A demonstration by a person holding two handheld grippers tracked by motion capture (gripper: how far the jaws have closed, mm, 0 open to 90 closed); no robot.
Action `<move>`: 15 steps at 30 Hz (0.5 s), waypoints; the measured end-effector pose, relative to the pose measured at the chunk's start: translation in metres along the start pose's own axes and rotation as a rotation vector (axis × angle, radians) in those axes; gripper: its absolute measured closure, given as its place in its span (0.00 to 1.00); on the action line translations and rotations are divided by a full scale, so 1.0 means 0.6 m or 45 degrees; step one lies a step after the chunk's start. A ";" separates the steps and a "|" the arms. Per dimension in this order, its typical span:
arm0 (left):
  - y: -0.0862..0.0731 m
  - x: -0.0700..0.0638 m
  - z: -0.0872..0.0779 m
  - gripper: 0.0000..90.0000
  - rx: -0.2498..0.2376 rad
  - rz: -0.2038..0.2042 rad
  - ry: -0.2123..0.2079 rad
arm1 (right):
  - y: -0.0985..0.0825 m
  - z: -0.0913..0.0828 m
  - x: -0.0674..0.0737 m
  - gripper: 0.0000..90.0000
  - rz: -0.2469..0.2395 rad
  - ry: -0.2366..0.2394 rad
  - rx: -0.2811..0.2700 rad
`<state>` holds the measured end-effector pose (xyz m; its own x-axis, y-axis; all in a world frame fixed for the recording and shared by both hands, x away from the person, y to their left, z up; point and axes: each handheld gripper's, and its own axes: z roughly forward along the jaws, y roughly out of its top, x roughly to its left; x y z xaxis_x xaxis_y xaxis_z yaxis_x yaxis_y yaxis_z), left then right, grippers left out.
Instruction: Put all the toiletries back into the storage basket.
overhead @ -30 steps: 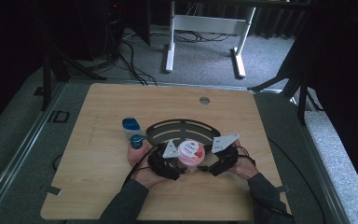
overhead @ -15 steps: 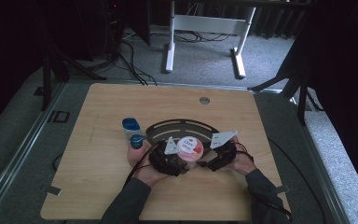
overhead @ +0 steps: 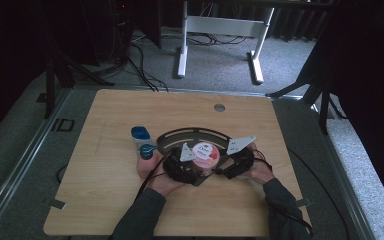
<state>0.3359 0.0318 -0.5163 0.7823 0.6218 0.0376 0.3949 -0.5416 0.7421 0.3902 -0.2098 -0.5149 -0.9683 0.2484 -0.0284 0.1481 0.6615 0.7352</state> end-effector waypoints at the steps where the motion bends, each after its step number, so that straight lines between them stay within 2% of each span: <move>1: 0.001 0.000 0.001 0.28 -0.002 0.002 0.001 | 0.000 -0.001 -0.002 0.26 0.004 -0.004 0.001; 5: 0.006 0.002 0.007 0.28 0.006 0.004 0.010 | -0.001 -0.001 -0.007 0.26 0.016 -0.012 0.012; 12: 0.011 0.007 0.019 0.28 -0.014 -0.034 0.014 | -0.005 -0.002 -0.018 0.26 0.053 -0.026 0.001; 15: 0.016 0.008 0.024 0.28 -0.012 -0.027 0.018 | -0.009 -0.003 -0.023 0.26 0.077 -0.032 -0.007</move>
<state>0.3507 0.0214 -0.5185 0.7668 0.6411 0.0315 0.4065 -0.5229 0.7492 0.4024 -0.2177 -0.5172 -0.9522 0.3053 -0.0011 0.2048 0.6412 0.7396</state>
